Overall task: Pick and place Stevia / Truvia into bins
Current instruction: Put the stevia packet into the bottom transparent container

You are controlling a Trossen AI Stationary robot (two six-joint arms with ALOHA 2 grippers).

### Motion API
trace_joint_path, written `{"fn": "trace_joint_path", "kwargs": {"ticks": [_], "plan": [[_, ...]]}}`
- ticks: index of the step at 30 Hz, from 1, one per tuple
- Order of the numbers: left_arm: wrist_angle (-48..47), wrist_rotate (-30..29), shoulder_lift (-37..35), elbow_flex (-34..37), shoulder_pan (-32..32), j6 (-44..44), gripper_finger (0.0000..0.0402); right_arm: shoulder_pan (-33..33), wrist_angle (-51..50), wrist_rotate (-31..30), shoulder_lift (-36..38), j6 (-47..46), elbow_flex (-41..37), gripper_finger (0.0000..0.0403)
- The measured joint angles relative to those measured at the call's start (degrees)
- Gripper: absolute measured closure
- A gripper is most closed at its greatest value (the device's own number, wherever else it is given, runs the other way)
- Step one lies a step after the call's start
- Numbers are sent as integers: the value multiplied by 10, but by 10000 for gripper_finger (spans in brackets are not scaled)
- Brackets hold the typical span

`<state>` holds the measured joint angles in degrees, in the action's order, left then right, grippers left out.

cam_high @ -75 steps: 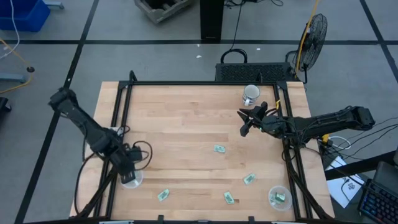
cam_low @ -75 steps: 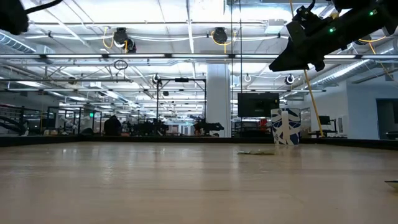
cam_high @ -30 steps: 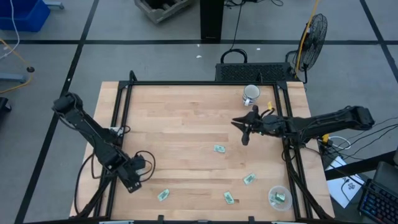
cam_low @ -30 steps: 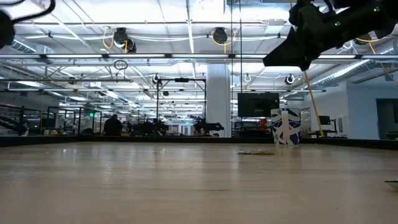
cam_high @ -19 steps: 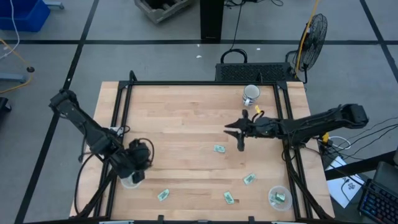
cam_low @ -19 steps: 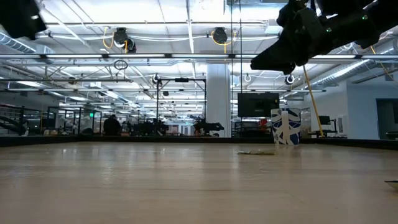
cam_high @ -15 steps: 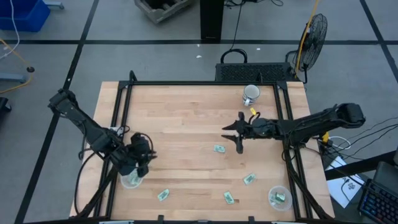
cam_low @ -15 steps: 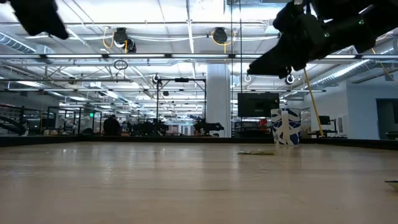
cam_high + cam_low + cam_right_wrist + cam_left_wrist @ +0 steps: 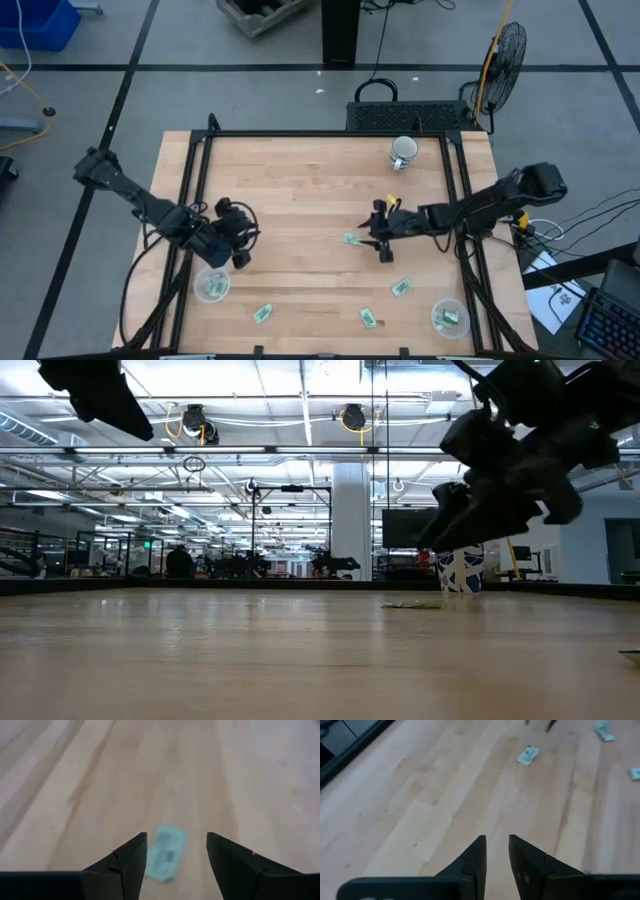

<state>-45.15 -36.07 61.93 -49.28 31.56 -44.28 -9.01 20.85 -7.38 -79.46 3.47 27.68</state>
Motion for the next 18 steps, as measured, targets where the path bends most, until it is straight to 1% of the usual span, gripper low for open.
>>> {"fn": "trace_joint_path", "kwargs": {"ticks": [6,7,10,11,18], "plan": [[0,0,0,0,-27,31,314,-36,8,-3,-39,-25,0,211],[0,0,0,0,-31,33,314,-39,8,-10,-45,-27,0,211],[0,0,0,0,-43,36,314,-44,8,-59,-65,-28,0,211],[0,0,0,0,-48,36,314,-45,7,-64,-71,-28,0,211],[0,0,0,0,-67,36,314,-46,11,-60,-96,-46,0,211]]}}
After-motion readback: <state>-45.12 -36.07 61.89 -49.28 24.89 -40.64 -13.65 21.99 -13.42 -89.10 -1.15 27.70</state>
